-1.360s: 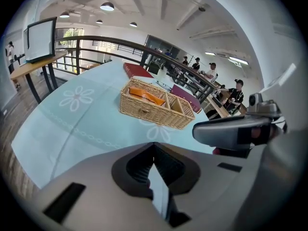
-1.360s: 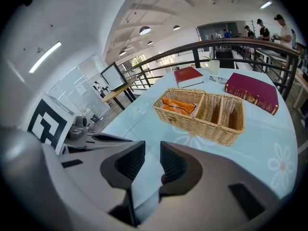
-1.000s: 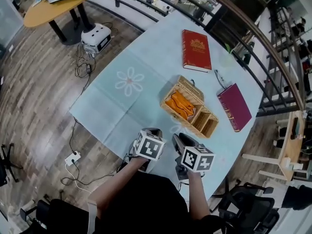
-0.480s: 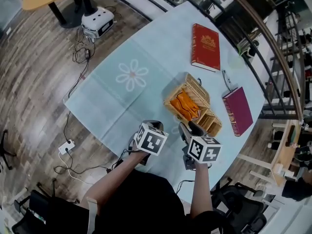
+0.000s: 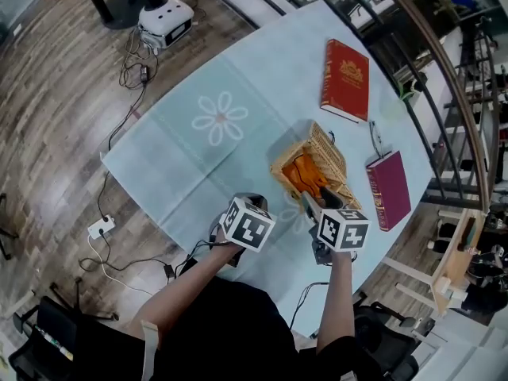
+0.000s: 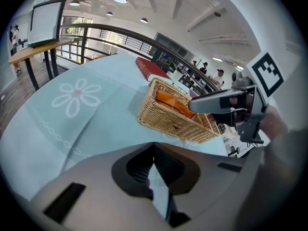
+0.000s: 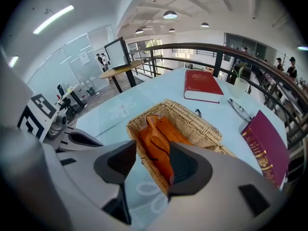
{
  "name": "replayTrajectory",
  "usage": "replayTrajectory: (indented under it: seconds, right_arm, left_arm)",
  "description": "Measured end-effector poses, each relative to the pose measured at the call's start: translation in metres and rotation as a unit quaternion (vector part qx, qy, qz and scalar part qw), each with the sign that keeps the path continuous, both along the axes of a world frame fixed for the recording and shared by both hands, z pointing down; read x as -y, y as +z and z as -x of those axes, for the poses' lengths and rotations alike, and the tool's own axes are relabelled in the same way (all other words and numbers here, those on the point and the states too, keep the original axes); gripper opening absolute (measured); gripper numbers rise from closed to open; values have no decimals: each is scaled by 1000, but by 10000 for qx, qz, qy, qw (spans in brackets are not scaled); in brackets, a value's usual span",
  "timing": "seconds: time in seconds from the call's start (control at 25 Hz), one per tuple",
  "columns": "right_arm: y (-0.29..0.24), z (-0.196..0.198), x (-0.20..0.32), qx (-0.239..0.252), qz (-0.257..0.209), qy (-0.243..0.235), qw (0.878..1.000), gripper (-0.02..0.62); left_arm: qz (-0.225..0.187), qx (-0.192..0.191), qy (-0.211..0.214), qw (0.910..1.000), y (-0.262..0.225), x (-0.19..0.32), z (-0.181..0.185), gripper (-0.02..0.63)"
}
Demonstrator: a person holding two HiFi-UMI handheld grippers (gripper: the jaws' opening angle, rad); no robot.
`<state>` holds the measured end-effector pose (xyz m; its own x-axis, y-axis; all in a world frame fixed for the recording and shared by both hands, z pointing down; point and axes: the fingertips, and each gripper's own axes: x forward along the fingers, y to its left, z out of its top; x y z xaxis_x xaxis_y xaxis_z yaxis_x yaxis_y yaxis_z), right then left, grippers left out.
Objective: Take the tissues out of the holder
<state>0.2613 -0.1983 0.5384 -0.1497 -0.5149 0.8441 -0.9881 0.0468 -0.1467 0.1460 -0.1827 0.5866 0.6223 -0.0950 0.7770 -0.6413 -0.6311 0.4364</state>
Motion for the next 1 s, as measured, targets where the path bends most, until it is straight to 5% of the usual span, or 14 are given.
replayTrajectory:
  seconds: [0.56,1.0]
  right_arm:
    - [37,-1,37,-503,683,-914,9922,230]
    - [55,-4,40,-603,947,-938,9892,185]
  left_arm:
    - [173,-28,-62,9998,13,6,0,9]
    - [200,25,-23,9998,20,5,1,9]
